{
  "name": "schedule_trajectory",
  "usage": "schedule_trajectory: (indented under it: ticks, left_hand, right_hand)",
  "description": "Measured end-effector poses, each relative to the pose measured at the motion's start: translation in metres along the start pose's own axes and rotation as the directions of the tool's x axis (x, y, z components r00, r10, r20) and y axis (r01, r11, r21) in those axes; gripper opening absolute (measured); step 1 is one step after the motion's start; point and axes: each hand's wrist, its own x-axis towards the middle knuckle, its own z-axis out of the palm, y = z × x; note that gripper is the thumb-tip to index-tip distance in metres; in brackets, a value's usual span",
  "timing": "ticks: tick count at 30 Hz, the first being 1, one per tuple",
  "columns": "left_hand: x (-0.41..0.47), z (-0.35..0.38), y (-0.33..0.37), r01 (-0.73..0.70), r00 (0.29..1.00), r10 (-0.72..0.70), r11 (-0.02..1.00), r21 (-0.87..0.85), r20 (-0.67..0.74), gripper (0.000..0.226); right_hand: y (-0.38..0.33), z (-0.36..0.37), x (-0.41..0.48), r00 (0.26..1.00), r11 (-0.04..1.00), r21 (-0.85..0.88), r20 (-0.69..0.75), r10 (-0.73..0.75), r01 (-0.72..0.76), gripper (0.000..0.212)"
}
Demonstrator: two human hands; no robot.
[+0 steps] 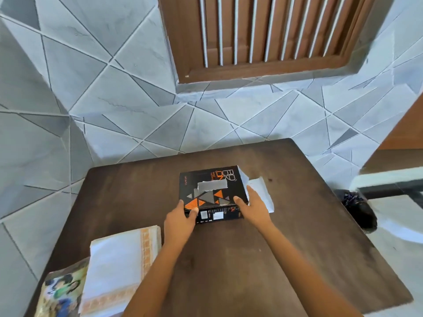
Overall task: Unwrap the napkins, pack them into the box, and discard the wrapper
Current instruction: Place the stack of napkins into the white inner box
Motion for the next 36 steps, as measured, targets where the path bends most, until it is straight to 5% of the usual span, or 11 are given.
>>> schedule_trajectory:
  ticks: [7, 11, 14, 16, 18, 21, 26, 32, 36]
  left_hand:
    - [0.014, 0.012, 0.012, -0.110, 0.992, 0.094, 0.970, -0.215, -0.085, 0.045]
    - [0.005, 0.021, 0.020, -0.138, 0.990, 0.124, 0.965, -0.222, -0.073, 0.045]
    - [-0.007, 0.027, 0.023, -0.065, 0.997, 0.054, 0.968, -0.243, -0.052, 0.046]
    - [-0.017, 0.032, 0.021, -0.050, 0.998, 0.042, 0.970, -0.238, -0.041, 0.055]
    - [-0.031, 0.037, 0.023, -0.047, 0.999, 0.049, 0.961, -0.274, -0.001, 0.070]
    - [-0.050, 0.045, 0.032, -0.033, 0.994, 0.065, 0.942, -0.335, 0.085, 0.088]
    - [-0.053, 0.047, 0.033, 0.034, 0.997, 0.002, 0.892, -0.450, 0.078, 0.095]
    - [-0.043, 0.005, 0.031, -0.026, 1.000, 0.019, 0.834, -0.551, -0.018, 0.084]
    - [-0.035, -0.039, 0.044, -0.060, 0.997, 0.011, 0.764, -0.642, -0.080, 0.039]
  right_hand:
    - [0.018, 0.006, -0.020, 0.987, 0.904, -0.402, -0.007, -0.158, 0.142, 0.045]
    - [0.017, -0.002, -0.036, 0.973, 0.957, -0.199, 0.138, -0.184, 0.209, 0.029]
    - [0.022, -0.019, -0.032, 0.958, 0.957, -0.084, -0.051, -0.281, 0.277, 0.024]
    - [0.031, -0.028, -0.016, 0.950, 0.961, -0.018, -0.144, -0.276, 0.276, 0.040]
    - [0.039, -0.032, 0.005, 0.978, 0.980, -0.002, 0.062, -0.200, 0.201, 0.063]
    - [0.045, -0.027, 0.019, 0.925, 0.991, 0.076, 0.355, -0.133, 0.113, 0.077]
    - [0.050, -0.017, 0.006, 0.964, 0.983, 0.050, 0.194, -0.181, 0.175, 0.072]
    - [0.012, -0.040, -0.006, 0.935, 0.955, 0.132, 0.207, -0.289, 0.266, 0.068]
    - [-0.025, -0.057, -0.012, 0.941, 0.935, 0.222, 0.133, -0.310, 0.276, 0.055]
